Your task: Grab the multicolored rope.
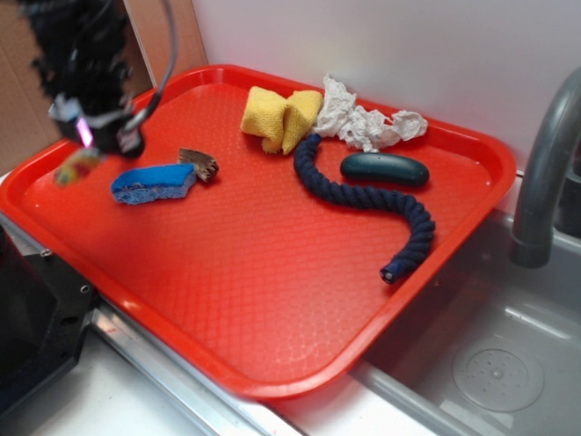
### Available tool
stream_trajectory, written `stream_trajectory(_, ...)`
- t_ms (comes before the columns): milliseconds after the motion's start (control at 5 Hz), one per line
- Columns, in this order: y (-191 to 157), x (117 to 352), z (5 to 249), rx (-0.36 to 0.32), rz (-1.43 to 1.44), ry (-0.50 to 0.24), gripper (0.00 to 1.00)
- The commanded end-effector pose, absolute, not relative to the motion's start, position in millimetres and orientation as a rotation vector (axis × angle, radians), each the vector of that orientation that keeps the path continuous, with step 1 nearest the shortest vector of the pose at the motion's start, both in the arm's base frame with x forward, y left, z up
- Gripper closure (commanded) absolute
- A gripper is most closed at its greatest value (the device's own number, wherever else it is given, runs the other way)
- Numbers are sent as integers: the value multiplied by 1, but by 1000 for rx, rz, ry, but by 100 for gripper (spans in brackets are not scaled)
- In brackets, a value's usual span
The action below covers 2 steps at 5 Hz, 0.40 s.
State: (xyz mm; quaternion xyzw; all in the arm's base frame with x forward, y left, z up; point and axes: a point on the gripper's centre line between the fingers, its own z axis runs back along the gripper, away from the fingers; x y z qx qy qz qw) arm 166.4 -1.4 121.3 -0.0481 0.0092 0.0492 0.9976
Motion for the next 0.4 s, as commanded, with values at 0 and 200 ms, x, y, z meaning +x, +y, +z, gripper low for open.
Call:
stream_trajectory(0, -18, 174, 232, -82, 29, -100, 100)
stream_trajectory(200, -13, 176, 231, -56, 31, -67, 100)
